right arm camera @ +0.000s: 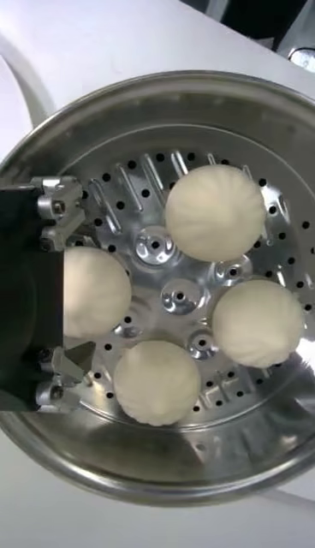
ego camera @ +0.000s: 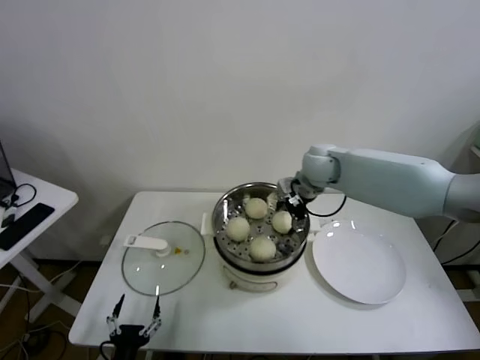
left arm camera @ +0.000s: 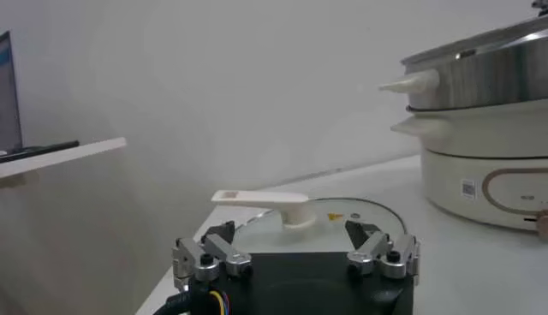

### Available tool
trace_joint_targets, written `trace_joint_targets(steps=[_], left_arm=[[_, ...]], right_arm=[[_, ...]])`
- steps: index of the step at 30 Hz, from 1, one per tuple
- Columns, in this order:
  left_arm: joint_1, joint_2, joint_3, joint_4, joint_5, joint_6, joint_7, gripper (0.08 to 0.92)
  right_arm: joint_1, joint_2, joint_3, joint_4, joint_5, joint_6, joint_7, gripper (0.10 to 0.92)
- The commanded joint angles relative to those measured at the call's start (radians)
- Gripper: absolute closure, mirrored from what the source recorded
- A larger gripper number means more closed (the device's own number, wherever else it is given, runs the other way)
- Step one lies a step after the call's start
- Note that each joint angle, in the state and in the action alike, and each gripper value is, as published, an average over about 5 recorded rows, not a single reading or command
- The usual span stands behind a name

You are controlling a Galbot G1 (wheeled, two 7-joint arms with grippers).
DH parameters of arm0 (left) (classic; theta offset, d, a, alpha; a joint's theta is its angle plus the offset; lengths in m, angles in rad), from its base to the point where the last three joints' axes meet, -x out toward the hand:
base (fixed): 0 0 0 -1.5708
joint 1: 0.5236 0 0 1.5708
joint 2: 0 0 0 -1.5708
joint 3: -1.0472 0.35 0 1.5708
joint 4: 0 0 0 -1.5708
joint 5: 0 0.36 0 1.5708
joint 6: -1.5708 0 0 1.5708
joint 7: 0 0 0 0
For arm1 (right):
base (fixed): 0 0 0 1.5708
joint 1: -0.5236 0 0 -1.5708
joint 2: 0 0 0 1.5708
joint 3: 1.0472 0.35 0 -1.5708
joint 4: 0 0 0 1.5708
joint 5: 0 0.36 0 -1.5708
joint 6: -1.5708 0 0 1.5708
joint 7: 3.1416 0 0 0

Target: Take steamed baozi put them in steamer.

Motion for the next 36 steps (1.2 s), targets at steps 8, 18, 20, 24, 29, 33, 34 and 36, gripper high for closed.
trace_joint_targets(steps=[8,18,20,24,29,33,34,36], left_arm=[[0.006,0.001,0.001,-0.011,0.0,-0.002,0.0,0.177],[0.007,-0.001,0.007,-0.026,0.001,0.001,0.001,0.177],[0.007,-0.001,0.009,-0.027,0.003,0.003,0.001,0.177],[0.005,0.0,0.013,-0.023,0.007,0.004,0.001,0.177],[0.003,-0.002,0.019,-0.018,0.009,0.002,0.002,0.177],[-0.002,-0.003,0.02,-0.011,0.007,0.0,0.002,0.177],[-0.005,-0.003,0.02,-0.009,0.007,0.0,0.001,0.177],[-0.008,-0.002,0.021,-0.006,0.006,0.0,0.002,0.177]], right_arm=[[0.15,-0.103,0.01,0.04,0.204,-0.002,0.035,0.203],[-0.236,-0.313,0.498,0.244,0.352,-0.063,0.56,0.203],[-0.373,-0.336,0.636,0.283,0.352,-0.058,0.642,0.203],[-0.634,-0.36,0.881,0.342,0.346,-0.025,0.778,0.203],[-0.944,-0.372,1.152,0.406,0.303,0.035,0.903,0.203],[-1.24,-0.353,1.389,0.475,0.255,0.111,0.97,0.203],[-1.32,-0.34,1.455,0.493,0.246,0.128,0.98,0.203],[-1.471,-0.308,1.572,0.524,0.221,0.166,0.992,0.203]])
